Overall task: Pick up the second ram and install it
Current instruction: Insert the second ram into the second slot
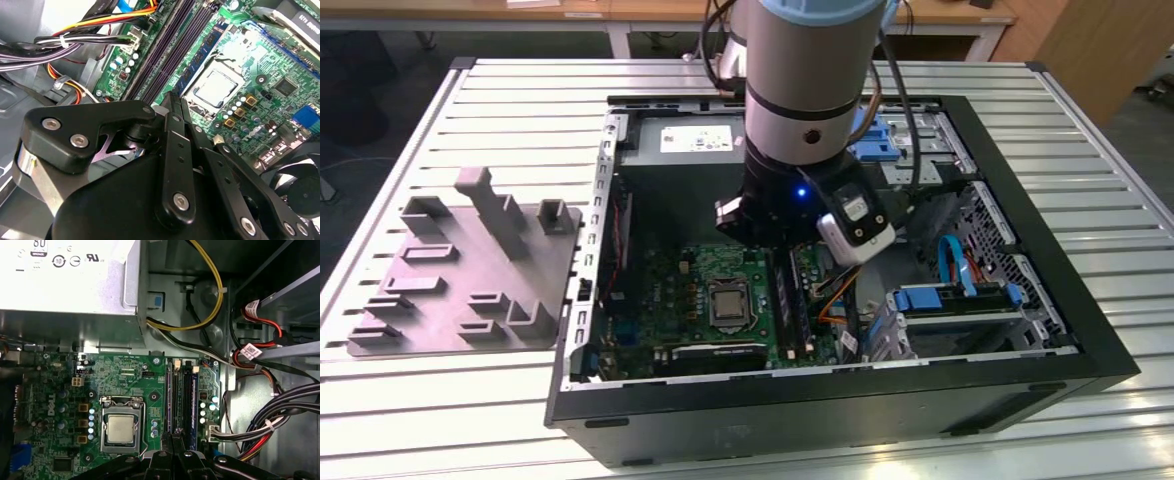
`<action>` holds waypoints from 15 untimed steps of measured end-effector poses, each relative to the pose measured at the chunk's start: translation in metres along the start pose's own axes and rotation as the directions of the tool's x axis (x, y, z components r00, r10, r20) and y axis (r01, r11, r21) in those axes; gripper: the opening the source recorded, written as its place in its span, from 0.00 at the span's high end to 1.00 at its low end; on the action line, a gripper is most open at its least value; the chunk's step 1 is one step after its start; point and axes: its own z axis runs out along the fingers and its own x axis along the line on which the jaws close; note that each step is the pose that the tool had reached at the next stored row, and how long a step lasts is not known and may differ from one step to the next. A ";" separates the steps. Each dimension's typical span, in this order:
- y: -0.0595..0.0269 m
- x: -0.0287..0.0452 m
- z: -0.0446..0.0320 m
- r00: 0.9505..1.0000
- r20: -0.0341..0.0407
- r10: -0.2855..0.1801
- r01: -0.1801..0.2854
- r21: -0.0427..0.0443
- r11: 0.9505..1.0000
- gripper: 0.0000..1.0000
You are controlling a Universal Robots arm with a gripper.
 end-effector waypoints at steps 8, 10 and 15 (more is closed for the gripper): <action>-0.0003 0.0002 0.0055 1.000 0.000 0.007 -0.007 0.000 1.000 0.89; -0.0004 0.0002 0.0070 1.000 0.000 0.007 -0.007 0.000 1.000 0.89; -0.0006 -0.0008 0.0092 1.000 0.000 0.009 -0.009 0.001 1.000 0.89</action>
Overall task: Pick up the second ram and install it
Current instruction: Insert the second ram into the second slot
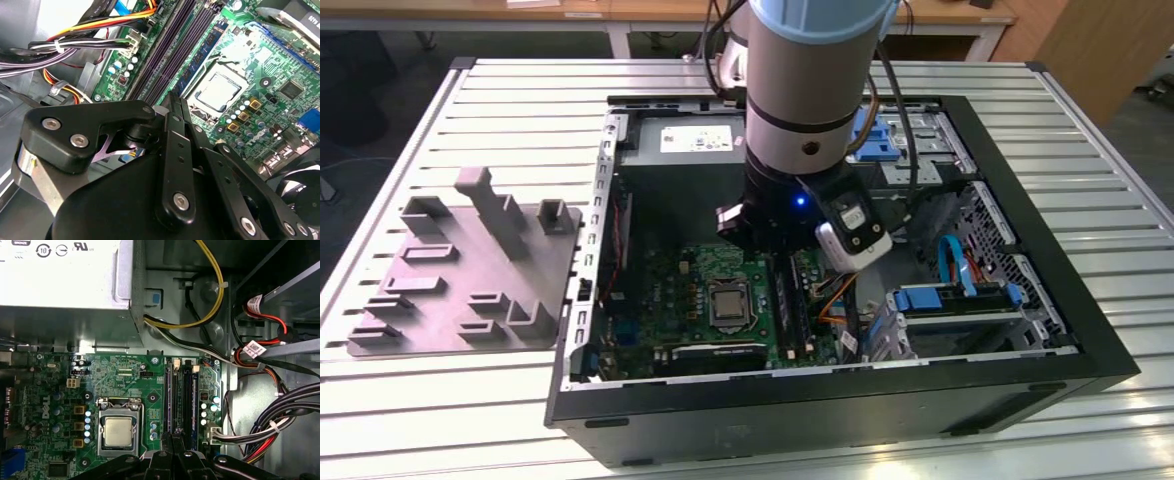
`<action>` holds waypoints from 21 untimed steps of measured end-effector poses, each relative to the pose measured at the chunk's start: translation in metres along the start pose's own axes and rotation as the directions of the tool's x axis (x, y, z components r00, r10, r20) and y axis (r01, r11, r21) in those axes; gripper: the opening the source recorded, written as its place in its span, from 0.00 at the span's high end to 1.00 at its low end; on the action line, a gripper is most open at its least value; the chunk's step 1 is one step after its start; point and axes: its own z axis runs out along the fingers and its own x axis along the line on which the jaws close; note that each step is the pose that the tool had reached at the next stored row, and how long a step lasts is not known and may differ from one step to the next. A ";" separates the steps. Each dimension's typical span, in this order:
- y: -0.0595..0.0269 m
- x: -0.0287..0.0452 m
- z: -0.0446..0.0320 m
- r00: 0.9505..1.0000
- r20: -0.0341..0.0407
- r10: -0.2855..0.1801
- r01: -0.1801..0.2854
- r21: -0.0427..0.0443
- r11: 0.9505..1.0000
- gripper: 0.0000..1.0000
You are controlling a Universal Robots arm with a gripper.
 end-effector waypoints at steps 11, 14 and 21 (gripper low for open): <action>-0.0001 -0.0001 0.0021 1.000 0.000 0.000 0.000 0.004 1.000 0.89; -0.0001 0.0000 0.0023 1.000 0.000 0.000 0.000 0.004 1.000 0.89; -0.0005 0.0001 0.0077 1.000 0.000 0.000 0.000 0.007 1.000 0.89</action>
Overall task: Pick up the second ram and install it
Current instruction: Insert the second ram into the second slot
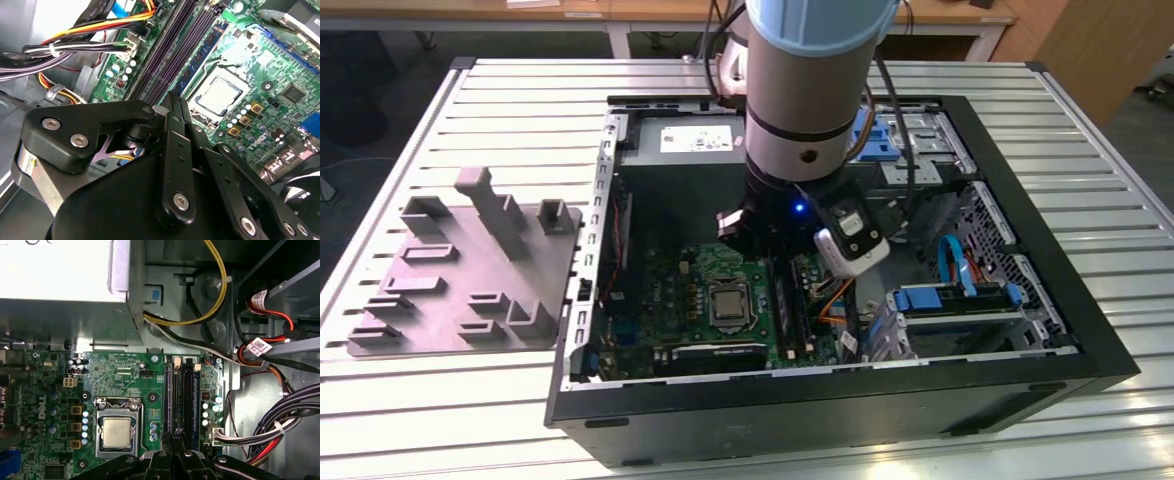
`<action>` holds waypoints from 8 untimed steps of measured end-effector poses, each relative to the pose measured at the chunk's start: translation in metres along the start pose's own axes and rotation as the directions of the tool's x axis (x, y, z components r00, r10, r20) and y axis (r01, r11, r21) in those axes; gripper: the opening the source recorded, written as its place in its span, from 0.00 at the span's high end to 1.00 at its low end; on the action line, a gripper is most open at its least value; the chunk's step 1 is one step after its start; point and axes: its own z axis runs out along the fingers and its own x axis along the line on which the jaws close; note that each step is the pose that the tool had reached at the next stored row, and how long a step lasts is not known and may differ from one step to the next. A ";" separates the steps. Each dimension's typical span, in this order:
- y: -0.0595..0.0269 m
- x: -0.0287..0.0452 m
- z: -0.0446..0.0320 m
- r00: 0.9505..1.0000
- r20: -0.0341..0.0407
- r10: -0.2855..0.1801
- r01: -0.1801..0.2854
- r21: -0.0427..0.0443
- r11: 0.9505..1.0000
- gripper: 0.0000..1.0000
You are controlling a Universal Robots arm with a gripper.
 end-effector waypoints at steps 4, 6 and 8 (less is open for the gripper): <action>-0.0001 0.0001 0.0017 1.000 0.000 0.000 0.000 0.006 1.000 0.89; -0.0001 0.0001 0.0031 1.000 0.000 0.000 0.000 0.006 1.000 0.89; -0.0002 0.0001 0.0043 1.000 0.000 0.004 -0.004 0.007 1.000 0.89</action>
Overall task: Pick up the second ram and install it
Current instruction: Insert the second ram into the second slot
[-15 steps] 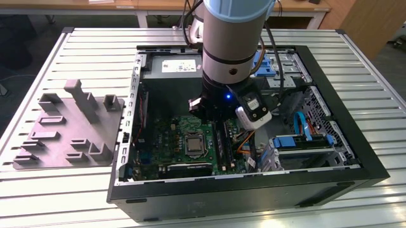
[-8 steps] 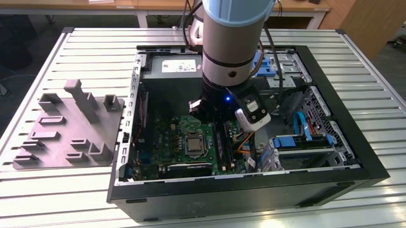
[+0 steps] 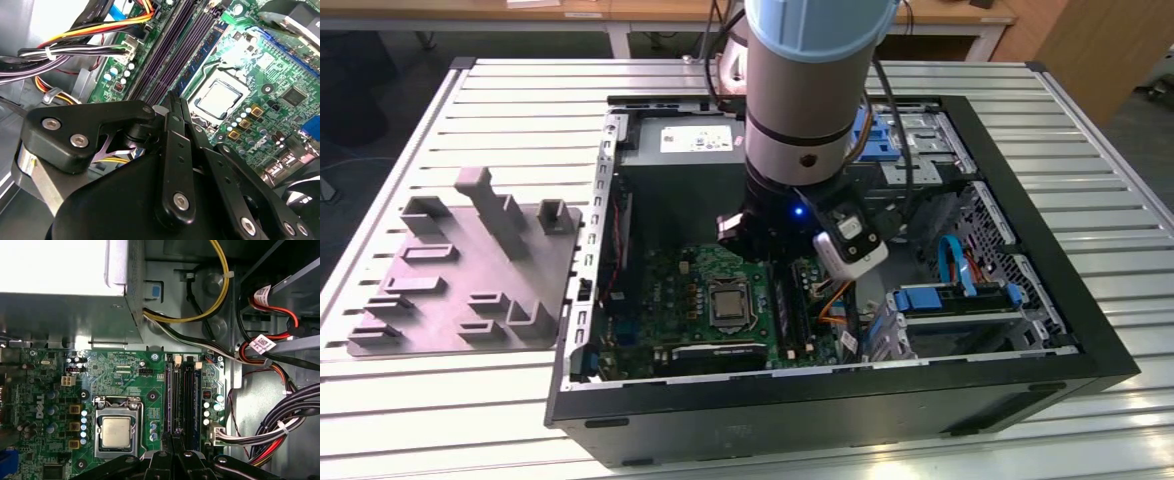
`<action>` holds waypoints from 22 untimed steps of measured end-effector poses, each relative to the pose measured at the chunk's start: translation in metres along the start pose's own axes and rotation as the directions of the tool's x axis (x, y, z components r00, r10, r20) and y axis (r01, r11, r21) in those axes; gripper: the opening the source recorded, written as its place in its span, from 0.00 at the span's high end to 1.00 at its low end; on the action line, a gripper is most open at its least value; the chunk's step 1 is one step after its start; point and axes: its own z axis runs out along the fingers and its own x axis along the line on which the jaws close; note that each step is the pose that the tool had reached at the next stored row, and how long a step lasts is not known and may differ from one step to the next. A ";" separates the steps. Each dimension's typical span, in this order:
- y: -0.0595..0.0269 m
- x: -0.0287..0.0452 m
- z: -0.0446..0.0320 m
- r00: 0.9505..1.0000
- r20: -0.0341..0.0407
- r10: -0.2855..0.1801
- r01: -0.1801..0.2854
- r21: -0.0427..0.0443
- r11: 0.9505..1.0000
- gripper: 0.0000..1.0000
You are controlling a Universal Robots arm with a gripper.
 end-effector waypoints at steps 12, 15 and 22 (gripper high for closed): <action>-0.0001 -0.0032 0.0035 1.000 0.000 0.018 -0.018 0.004 1.000 0.89; -0.0002 -0.0037 0.0036 1.000 -0.001 0.020 -0.020 0.013 1.000 0.89; -0.0004 -0.0040 0.0075 1.000 -0.002 0.021 -0.021 0.017 1.000 0.89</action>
